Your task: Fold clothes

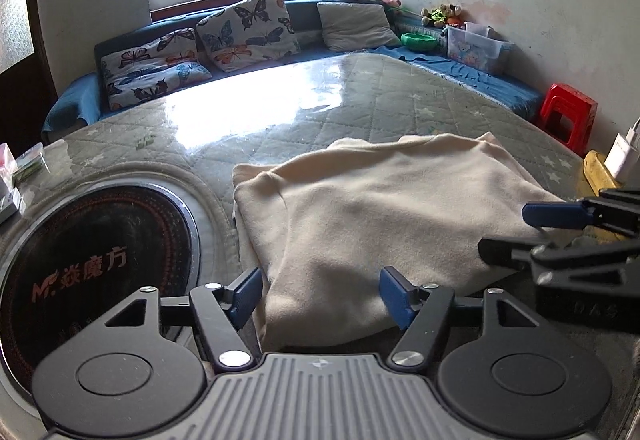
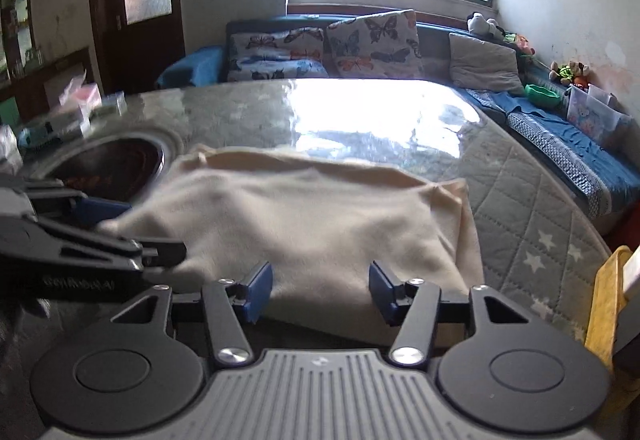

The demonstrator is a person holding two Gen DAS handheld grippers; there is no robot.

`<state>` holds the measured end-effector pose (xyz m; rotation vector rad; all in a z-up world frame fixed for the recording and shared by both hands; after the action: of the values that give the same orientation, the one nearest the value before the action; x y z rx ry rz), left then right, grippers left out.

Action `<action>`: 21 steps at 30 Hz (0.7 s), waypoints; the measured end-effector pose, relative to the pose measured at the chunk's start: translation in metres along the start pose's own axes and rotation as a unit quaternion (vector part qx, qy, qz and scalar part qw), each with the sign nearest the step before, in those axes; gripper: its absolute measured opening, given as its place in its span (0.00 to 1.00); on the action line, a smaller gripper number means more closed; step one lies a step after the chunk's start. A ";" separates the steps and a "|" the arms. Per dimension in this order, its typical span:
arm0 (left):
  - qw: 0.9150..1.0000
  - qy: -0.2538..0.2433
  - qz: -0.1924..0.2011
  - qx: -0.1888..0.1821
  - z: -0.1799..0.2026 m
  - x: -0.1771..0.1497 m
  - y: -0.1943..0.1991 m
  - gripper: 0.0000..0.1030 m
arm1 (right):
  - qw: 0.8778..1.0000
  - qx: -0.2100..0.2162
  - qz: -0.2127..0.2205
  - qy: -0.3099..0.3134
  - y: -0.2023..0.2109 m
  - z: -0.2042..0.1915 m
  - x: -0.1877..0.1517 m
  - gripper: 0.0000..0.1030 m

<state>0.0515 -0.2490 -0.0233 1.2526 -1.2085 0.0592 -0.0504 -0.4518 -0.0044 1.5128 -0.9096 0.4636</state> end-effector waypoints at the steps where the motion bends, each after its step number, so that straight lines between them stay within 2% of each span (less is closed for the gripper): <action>1: 1.000 0.001 -0.001 0.001 0.000 0.000 0.000 0.70 | 1.000 0.000 0.003 -0.001 -0.001 0.000 -0.001 0.56; 3: 1.000 0.003 -0.002 0.002 0.000 -0.001 0.000 0.73 | 1.000 0.003 0.007 -0.003 0.000 -0.001 -0.001 0.62; 5: 1.000 0.003 -0.003 0.003 0.001 -0.002 0.000 0.75 | 1.000 0.003 0.007 0.000 -0.001 -0.003 -0.002 0.74; 13: 1.000 0.004 -0.006 0.004 -0.001 -0.003 -0.001 0.80 | 1.000 0.006 0.009 -0.001 -0.003 -0.003 -0.004 0.83; 18: 1.000 0.006 0.001 0.004 -0.004 -0.003 0.003 0.82 | 1.000 -0.002 0.017 0.005 -0.001 -0.001 0.002 0.99; 21: 1.000 0.001 0.008 0.011 -0.006 -0.002 0.007 0.84 | 1.000 -0.004 0.027 0.011 0.003 -0.002 0.010 1.00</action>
<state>0.0508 -0.2407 -0.0189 1.2605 -1.2193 0.0860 -0.0462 -0.4525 0.0047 1.4770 -0.9354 0.5138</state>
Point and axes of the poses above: each gripper's, at about its wrist camera, not at the fingertips, and y roughly against the way its jaws point, z to its right, x to its top, the point moved 6 cm from there along -y, roughly the way its jaws point, and after that the axes turned 13 degrees about -y, right-handed, at the moved point
